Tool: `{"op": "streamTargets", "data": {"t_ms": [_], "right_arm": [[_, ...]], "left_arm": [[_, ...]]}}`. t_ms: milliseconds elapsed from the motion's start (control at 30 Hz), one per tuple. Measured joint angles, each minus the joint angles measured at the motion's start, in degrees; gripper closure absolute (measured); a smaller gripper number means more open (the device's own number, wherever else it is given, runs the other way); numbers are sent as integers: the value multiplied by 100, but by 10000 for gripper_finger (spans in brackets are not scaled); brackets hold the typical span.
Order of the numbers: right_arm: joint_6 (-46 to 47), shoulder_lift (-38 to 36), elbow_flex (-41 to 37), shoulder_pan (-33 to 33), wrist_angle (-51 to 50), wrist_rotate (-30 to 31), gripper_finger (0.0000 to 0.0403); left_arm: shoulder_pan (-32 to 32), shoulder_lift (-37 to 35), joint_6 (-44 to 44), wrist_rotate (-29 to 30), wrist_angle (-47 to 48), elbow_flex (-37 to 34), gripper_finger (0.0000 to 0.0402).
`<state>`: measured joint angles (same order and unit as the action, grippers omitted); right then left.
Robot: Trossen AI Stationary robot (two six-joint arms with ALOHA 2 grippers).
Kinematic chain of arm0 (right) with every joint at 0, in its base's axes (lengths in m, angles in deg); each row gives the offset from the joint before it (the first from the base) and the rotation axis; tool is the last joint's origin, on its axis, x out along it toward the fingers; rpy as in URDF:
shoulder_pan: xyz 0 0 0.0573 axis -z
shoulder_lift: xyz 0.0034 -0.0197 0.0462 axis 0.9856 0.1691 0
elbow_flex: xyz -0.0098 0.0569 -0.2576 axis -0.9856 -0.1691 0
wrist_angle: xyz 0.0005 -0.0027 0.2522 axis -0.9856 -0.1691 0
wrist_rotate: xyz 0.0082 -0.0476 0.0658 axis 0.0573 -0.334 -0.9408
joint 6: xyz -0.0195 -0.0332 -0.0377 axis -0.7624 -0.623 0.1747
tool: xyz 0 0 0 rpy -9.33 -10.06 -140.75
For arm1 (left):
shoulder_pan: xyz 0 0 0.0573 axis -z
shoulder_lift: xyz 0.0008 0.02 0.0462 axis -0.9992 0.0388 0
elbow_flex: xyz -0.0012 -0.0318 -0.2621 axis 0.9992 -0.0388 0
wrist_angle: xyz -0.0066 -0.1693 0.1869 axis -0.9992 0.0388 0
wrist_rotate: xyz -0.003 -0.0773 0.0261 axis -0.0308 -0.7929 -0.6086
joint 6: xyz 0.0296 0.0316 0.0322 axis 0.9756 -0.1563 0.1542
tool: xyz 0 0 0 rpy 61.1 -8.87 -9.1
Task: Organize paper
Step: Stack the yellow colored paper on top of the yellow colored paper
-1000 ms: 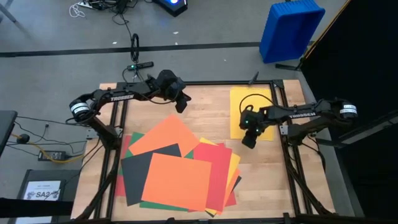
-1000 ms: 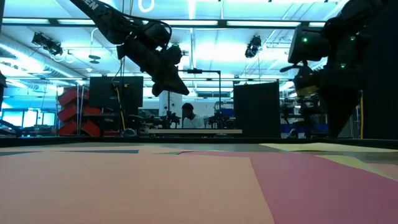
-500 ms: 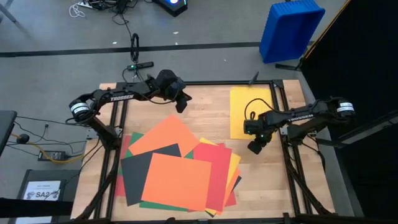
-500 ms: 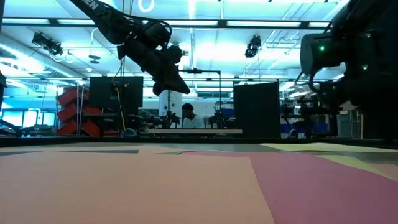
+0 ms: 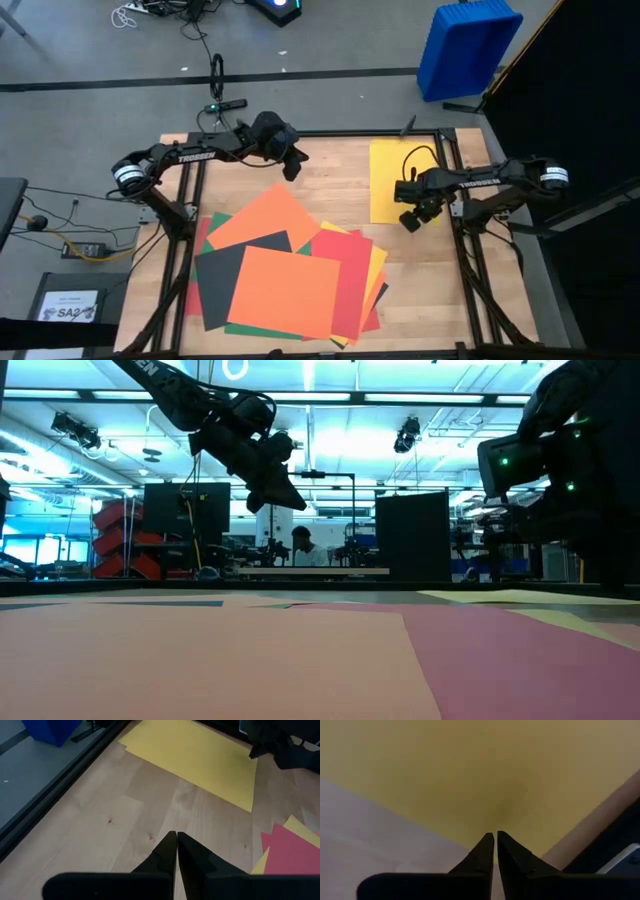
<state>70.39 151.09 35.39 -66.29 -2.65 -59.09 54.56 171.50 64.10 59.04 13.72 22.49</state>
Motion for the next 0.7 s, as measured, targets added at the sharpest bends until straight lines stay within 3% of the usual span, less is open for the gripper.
{"op": "streamTargets", "data": {"t_ms": [233,433,700], "right_arm": [[50,-63,0,-406,22,-1126,403],[440,255,0,-671,67,-959,403],[444,1006,46,-323,40,-813,403]], "left_arm": [[0,0,2,0,2,0,402],[0,0,90,0,-7,0,402],[0,0,89,0,3,0,402]]}}
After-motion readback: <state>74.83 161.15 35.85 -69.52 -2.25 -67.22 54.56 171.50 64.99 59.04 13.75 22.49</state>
